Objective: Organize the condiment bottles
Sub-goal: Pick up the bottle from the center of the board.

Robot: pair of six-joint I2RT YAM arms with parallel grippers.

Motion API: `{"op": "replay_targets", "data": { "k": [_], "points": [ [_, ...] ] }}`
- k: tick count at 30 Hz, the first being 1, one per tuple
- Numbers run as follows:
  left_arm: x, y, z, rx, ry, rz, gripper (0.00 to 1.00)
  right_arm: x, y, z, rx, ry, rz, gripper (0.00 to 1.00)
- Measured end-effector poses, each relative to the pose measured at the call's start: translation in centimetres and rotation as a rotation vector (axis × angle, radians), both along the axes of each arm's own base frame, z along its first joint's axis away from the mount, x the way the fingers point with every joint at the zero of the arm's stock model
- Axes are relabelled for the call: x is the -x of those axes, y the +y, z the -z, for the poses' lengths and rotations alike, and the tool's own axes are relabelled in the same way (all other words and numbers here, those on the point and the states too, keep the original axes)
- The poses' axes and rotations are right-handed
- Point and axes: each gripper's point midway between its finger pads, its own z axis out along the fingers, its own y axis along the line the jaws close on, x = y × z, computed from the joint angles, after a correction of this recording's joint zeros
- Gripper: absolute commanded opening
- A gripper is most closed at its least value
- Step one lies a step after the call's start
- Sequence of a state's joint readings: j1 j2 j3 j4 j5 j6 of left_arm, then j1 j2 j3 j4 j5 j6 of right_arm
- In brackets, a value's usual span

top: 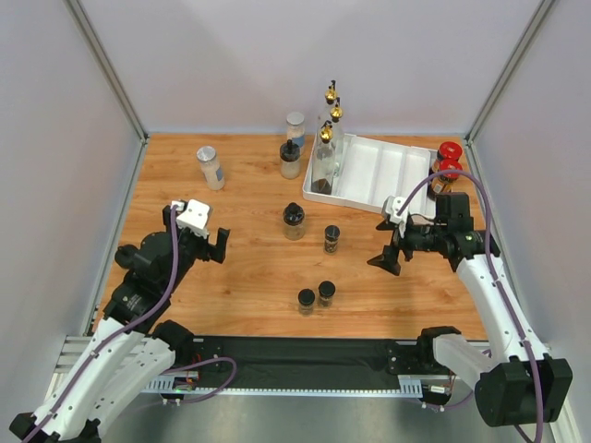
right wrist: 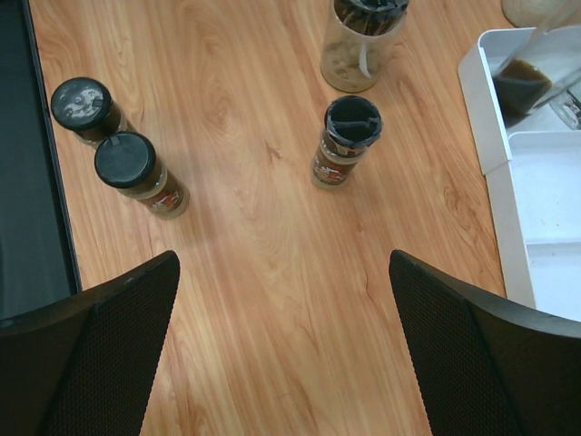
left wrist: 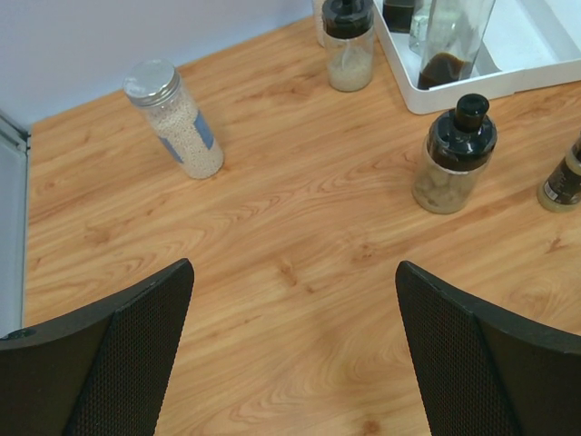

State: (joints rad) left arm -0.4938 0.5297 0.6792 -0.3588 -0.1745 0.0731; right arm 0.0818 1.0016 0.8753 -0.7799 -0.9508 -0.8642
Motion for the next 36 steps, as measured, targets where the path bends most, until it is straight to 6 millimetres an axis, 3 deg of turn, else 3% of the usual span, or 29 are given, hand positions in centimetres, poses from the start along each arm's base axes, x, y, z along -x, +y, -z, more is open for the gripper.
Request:
{"op": "replay_targets", "data": {
  "k": [12,36],
  "points": [
    [0.1,0.1,1.2,-0.012,0.023,0.000,1.00,0.5,0.6,0.5,0.013,-0.024,-0.110,1.00],
    [0.1,0.5,1.2,-0.017,0.019,-0.021,1.00,1.8,4.3,2.9,0.106,-0.031,-0.326,1.00]
  ]
}}
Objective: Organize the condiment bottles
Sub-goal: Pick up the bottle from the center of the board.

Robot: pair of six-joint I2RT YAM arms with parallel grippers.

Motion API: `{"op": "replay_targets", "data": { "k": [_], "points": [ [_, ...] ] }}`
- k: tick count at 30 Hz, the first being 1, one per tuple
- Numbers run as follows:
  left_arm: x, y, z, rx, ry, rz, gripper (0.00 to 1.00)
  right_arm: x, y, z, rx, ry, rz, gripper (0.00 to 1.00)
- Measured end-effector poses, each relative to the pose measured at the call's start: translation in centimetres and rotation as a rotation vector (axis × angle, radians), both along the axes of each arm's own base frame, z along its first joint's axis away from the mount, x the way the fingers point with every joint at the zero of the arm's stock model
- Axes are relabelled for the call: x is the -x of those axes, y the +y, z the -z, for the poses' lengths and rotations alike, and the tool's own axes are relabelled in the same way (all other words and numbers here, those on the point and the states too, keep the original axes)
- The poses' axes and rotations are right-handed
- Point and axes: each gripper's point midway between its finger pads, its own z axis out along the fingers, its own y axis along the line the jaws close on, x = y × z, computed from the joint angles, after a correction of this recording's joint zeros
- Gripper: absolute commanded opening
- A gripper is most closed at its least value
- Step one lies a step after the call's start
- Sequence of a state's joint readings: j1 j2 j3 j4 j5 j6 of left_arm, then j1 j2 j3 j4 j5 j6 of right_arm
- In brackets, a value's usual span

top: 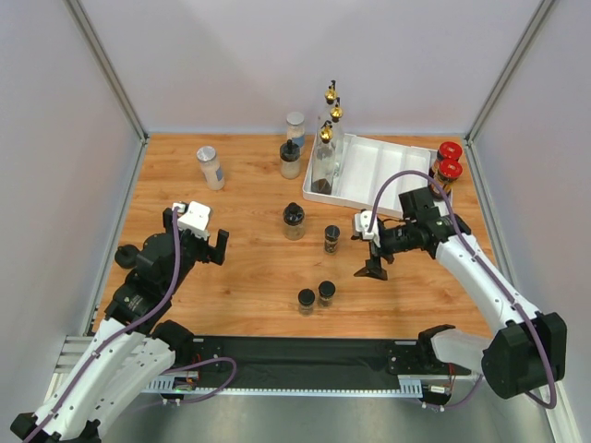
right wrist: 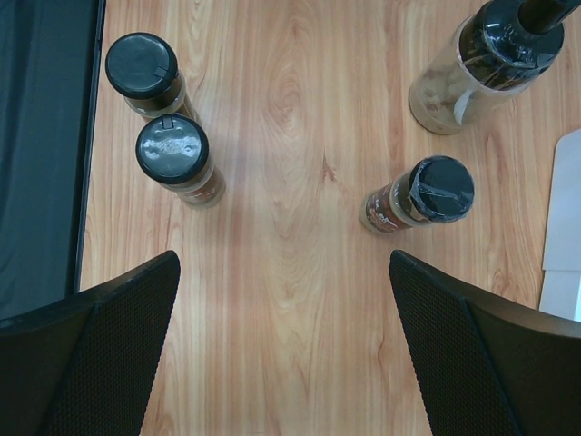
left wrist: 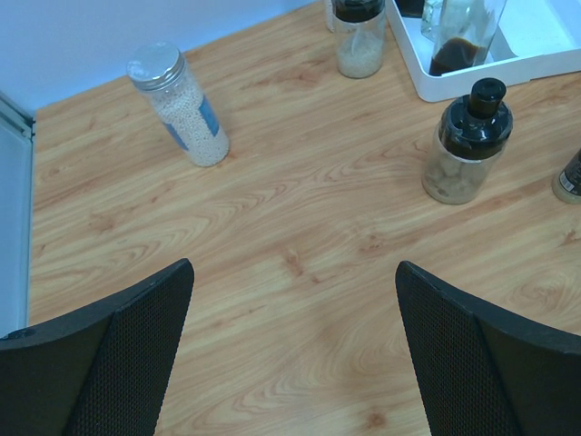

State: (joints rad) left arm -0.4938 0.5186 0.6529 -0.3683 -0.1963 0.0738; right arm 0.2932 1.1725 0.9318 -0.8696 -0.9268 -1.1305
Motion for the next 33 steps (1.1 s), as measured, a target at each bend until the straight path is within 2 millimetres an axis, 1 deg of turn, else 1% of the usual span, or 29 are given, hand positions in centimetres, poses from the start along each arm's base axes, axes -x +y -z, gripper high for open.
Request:
{"op": "replay_targets", "data": {
  "k": [11,17,33],
  "points": [
    [0.0,0.2,0.4,-0.009,0.010,-0.009,1.00,-0.5,0.5,0.8,0.045,-0.008,-0.016,1.00],
    [0.0,0.3,0.5,-0.012,0.011,-0.015,1.00,-0.9,0.6,0.7,0.057,-0.022,-0.020,1.00],
    [0.0,0.4,0.4,-0.015,0.010,-0.021,1.00,-0.7,1.1,1.4,0.086,-0.025,-0.048,1.00]
  ]
}}
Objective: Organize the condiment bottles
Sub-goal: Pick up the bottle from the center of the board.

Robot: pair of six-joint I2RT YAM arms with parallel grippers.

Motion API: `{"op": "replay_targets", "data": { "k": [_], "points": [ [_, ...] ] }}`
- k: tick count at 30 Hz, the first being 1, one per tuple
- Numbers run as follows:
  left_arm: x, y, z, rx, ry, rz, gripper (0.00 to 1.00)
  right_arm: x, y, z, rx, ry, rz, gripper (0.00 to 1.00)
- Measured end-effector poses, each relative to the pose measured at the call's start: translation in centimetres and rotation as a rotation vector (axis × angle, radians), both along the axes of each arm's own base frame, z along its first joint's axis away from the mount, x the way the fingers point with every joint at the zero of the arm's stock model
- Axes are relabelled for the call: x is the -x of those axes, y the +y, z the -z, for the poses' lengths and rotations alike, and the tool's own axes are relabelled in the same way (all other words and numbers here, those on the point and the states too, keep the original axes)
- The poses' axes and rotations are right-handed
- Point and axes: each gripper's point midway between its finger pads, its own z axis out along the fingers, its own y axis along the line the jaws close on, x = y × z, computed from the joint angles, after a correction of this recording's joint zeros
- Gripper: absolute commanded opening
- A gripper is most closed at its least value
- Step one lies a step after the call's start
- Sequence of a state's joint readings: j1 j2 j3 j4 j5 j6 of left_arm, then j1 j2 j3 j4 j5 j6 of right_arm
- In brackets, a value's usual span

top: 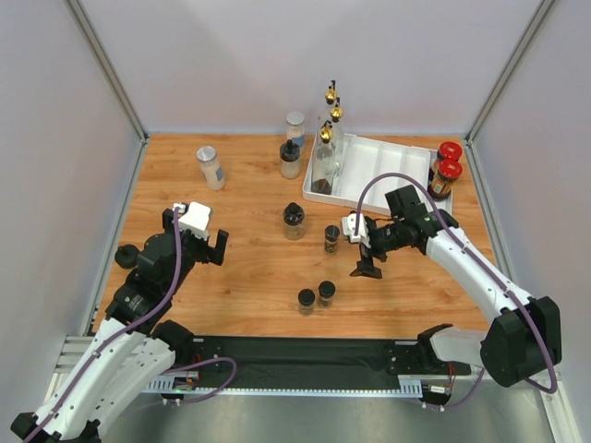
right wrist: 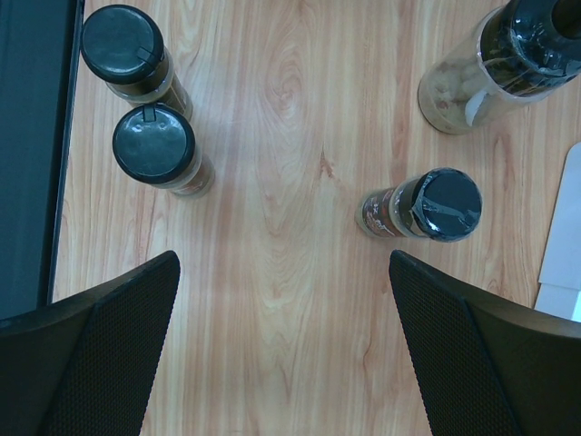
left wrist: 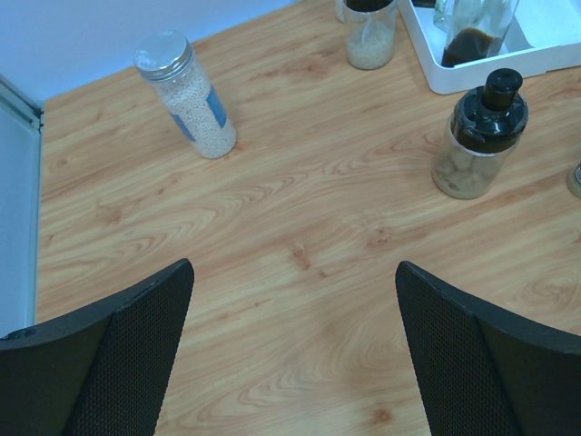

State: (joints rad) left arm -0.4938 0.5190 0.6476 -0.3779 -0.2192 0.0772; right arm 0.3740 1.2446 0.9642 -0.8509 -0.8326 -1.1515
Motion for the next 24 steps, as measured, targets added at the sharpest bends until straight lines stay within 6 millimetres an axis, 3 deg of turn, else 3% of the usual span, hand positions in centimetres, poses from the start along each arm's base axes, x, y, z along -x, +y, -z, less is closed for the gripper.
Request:
{"op": "replay_targets", "data": {
  "k": [24],
  "points": [
    [0.00,0.01,0.03,0.000,0.001,0.000,1.00,-0.49,0.59,0.32,0.025,-0.014,-0.016,1.00]
  ]
}}
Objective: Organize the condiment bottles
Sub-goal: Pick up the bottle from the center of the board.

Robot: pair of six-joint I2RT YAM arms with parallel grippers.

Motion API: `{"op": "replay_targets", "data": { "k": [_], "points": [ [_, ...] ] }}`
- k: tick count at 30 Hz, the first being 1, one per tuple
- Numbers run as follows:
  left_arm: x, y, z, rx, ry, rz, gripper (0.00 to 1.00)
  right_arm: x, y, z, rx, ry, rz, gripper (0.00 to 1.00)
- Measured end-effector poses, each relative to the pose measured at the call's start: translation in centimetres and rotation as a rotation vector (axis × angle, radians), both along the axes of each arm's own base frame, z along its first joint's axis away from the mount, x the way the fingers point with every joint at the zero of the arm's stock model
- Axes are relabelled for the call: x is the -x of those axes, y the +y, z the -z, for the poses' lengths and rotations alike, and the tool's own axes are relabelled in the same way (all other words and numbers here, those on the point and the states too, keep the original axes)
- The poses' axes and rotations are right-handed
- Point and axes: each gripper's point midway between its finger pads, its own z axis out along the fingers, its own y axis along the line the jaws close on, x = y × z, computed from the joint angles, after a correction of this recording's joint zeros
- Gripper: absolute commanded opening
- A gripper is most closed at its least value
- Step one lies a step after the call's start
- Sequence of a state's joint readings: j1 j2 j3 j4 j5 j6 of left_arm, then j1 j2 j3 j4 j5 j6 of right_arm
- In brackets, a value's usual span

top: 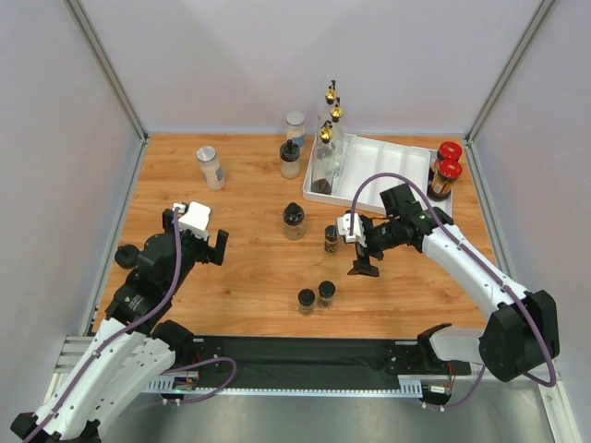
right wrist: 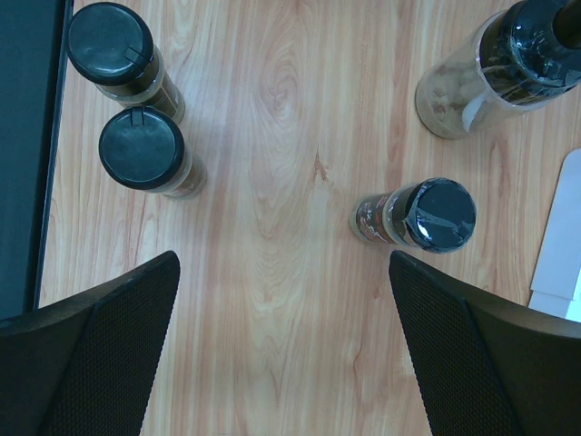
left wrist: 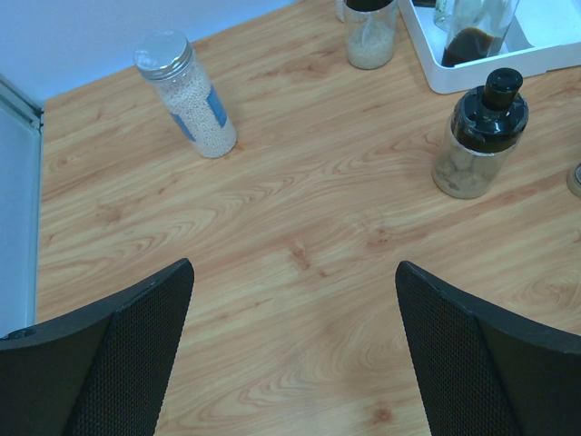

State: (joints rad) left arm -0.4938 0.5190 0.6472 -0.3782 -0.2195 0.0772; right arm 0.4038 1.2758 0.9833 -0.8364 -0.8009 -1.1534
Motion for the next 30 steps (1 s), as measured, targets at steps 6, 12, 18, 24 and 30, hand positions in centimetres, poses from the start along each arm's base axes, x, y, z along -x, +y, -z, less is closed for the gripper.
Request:
{"op": "replay_targets", "data": {
  "k": [6,12,18,24,30],
  "points": [
    [0.0,0.0,0.0,0.000,0.000,0.000,1.00,0.0,0.0,0.0,0.000,-0.001,-0.001,1.00],
    [0.0,0.0,0.0,-0.001,0.000,0.000,1.00,0.0,0.1,0.0,-0.001,-0.004,-0.001,1.00],
    [0.0,0.0,0.0,-0.001,0.000,0.000,1.00,-0.1,0.0,0.0,0.000,-0.005,-0.001,1.00],
    [0.0,0.0,0.0,-0.001,0.000,0.000,1.00,-0.3,0.1,0.1,0.003,-0.006,-0.001,1.00],
    [0.0,0.0,0.0,-0.001,0.001,0.000,1.00,-1.3,0.5,0.5,0.008,-0.007,0.004,1.00]
  ]
}}
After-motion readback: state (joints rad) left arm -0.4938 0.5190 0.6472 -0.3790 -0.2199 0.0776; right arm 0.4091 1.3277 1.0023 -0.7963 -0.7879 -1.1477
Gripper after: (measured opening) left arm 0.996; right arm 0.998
